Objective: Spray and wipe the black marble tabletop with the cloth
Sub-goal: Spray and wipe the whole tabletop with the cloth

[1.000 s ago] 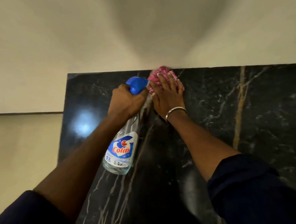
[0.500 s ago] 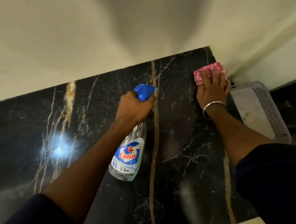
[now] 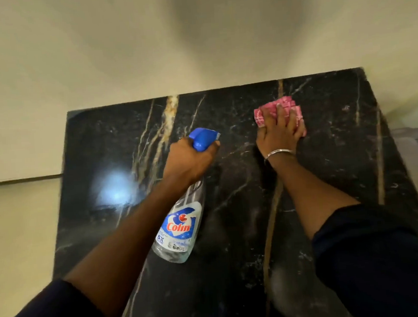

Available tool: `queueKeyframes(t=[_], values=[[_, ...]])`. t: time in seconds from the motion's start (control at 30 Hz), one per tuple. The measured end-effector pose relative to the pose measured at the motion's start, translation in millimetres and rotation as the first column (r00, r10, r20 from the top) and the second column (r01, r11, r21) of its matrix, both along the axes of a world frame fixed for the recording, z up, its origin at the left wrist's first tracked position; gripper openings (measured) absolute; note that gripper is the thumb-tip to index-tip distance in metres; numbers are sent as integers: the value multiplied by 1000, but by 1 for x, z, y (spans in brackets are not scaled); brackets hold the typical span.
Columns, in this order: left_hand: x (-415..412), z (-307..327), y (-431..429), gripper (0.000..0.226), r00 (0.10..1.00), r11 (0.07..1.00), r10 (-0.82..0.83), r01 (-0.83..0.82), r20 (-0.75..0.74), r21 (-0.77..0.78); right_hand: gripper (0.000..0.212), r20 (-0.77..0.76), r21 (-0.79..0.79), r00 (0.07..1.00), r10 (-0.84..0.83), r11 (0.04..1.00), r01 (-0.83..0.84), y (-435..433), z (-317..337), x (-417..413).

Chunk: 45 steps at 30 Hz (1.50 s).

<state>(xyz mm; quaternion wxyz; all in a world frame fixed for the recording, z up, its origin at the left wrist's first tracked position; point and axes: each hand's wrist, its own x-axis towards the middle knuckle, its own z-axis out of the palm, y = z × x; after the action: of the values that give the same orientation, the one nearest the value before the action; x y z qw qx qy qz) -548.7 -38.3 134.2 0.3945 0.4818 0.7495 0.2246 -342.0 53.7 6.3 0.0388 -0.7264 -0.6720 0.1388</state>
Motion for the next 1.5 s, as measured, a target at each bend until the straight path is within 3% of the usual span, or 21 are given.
queueKeyframes(t=[0.2, 0.4, 0.53, 0.67, 0.93, 1.07, 1.2, 1.4, 1.5], values=[[-108, -5, -45, 27, 979, 981, 191, -193, -73, -16, 56, -9, 5, 949, 315, 949, -315, -19, -2, -172], [-208, -22, -90, 28, 934, 942, 334, -336, -128, 9, 54, -5, 31, 831, 556, 831, -556, -41, -4, -311], [-257, -36, -109, 24, 927, 932, 361, -362, -98, 7, 54, 15, 29, 779, 627, 778, -628, -37, -7, -373], [-288, -51, -116, 38, 901, 903, 426, -429, -84, -19, 53, 36, 10, 730, 683, 730, -683, -27, -11, -423], [-304, -59, -161, 51, 851, 847, 520, -525, -71, -89, 52, 41, 36, 666, 745, 665, -746, -36, -5, -449], [-297, -59, -195, 49, 836, 824, 540, -548, -93, -146, 53, 62, 75, 549, 834, 544, -836, -110, -4, -443], [-296, -54, -232, 48, 784, 777, 610, -620, -111, -108, 62, 102, -9, 432, 896, 435, -900, -191, -4, -437], [-288, -49, -294, 39, 727, 723, 673, -685, -133, -89, 45, 45, -20, 357, 933, 358, -933, -291, -2, -415], [-282, -52, -325, 42, 710, 706, 690, -703, -142, -87, 56, 49, -33, 294, 954, 296, -955, -333, -4, -406]])
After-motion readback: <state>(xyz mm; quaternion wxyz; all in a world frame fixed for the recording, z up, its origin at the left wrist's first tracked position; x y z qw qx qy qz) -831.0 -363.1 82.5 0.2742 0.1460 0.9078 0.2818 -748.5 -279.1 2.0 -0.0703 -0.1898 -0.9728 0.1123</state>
